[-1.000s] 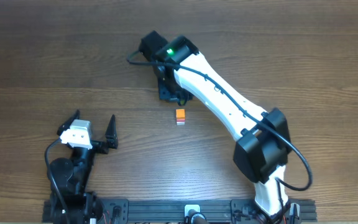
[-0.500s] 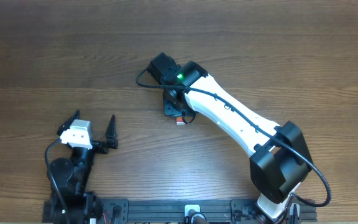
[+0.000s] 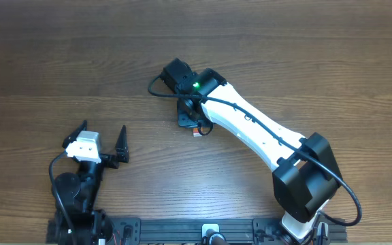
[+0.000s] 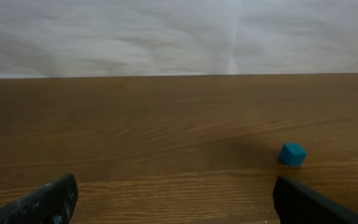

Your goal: Stack Cubes

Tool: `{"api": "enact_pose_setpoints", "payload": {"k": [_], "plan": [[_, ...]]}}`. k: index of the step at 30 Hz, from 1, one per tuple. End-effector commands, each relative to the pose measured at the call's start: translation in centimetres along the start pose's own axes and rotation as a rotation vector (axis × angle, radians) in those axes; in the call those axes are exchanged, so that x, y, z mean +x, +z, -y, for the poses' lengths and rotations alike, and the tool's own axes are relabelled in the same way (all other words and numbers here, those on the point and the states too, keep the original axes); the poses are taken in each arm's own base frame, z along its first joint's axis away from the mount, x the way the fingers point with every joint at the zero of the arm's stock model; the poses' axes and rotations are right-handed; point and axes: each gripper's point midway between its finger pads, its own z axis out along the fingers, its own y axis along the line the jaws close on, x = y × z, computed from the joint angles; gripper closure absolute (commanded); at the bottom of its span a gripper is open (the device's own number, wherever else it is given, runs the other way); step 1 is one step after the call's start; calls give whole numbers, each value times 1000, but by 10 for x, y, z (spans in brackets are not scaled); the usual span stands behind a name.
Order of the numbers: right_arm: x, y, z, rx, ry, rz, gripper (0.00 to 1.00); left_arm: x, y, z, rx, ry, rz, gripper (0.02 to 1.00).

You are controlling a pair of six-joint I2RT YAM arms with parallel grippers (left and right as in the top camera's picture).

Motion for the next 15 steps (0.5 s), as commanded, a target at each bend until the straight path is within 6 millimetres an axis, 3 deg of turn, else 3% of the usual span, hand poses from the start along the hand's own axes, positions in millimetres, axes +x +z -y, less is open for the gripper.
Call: {"api": "enact_pose_setpoints", "payload": {"k": [1,15], "plan": [[4,9,-2,9,-4,-17,785,1,0,3,13,15,1,18],[2,17,3,27,-8,-27,779,1,0,3,13,15,1,18]]}}
